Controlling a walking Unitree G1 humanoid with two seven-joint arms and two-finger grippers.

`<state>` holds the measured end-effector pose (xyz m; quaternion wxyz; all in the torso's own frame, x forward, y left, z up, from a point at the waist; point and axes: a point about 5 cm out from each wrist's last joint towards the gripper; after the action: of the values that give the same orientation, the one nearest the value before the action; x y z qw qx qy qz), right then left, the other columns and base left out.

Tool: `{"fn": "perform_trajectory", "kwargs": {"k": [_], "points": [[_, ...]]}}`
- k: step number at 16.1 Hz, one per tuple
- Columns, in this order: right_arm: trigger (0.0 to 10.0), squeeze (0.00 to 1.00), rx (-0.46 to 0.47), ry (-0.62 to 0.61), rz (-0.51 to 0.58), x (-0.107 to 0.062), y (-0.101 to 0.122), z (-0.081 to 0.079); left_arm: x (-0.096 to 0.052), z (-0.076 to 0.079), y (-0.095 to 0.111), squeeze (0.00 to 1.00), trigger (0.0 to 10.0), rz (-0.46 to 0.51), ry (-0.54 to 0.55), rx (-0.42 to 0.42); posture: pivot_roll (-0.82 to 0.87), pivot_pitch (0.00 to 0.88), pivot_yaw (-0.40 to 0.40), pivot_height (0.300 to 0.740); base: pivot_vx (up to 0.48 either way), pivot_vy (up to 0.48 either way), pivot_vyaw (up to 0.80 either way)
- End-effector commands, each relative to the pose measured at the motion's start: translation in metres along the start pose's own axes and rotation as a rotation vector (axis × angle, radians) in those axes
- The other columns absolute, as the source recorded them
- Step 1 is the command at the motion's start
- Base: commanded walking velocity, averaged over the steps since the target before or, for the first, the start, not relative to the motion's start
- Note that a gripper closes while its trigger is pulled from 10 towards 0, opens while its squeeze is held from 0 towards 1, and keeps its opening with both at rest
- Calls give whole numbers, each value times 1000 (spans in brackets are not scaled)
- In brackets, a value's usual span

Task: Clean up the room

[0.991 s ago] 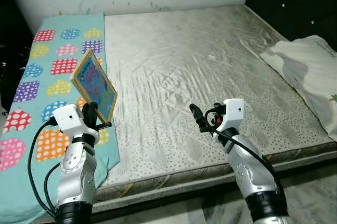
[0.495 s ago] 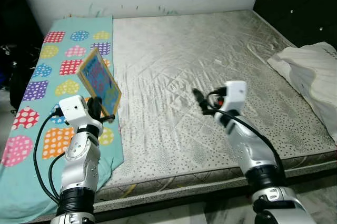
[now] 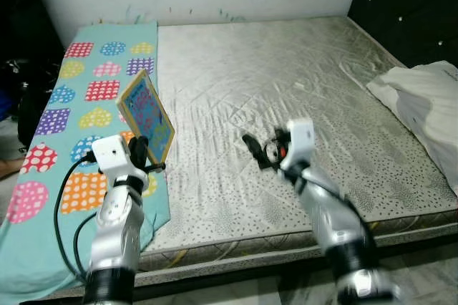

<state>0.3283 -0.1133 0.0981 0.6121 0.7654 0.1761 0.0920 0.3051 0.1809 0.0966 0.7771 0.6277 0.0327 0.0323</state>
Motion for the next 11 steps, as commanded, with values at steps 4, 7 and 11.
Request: {"fn": "perform_trajectory", "kwargs": {"k": [4,7,11], "points": [[10000,0,2,-179,60,-23,-8,9,-13,2,-4,0,10000,12,-6,13,-94,0,-17,740,0,0,0],[10000,0,-68,-138,47,-28,-8,10,-13,12,-6,0,10000,1,-35,-7,-113,0,-14,740,0,0,0],[10000,0,-115,-196,68,-28,3,24,-13,14,-6,0,10000,-16,-48,-16,-125,0,0,740,0,-209,0]]}}
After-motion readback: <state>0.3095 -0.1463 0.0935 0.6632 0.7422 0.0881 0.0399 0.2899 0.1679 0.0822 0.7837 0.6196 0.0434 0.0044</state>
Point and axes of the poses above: a point about 5 cm out from each wrist's last joint towards the gripper, its own x axis pointing out of the wrist towards the gripper, its own y axis along the axis of the wrist's last joint, z = x × y, and after that the axes turned 3 degrees about x, right-handed
